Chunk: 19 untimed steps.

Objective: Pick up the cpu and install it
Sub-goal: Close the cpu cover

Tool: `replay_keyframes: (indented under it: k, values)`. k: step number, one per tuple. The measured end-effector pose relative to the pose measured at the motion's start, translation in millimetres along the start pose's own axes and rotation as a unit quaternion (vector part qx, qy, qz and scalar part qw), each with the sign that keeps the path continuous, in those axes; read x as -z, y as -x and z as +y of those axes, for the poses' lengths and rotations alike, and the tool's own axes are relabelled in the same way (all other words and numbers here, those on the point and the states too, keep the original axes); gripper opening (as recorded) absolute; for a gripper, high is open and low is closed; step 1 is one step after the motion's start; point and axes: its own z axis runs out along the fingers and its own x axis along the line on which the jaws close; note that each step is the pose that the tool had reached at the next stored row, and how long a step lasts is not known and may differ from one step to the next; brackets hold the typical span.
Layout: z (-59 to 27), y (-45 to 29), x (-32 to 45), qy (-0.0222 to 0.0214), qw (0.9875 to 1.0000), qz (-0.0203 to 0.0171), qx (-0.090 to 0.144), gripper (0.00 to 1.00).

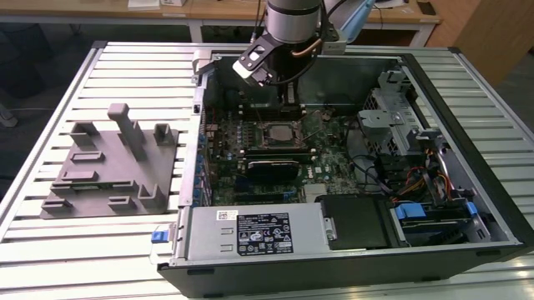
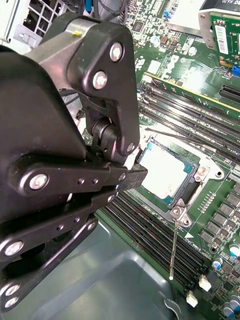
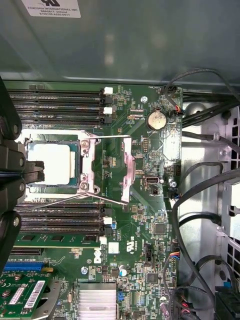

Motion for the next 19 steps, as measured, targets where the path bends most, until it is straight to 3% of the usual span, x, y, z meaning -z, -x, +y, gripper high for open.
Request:
replay_keyframes:
  k: [11,19]
  values:
    - [0.0,0.0,0.1,0.0000,1.0000,-0.0001,0.000,0.11]
    - [0.4,0.2,10.9,0.0001,1.0000,-0.0001,0.000,0.11]
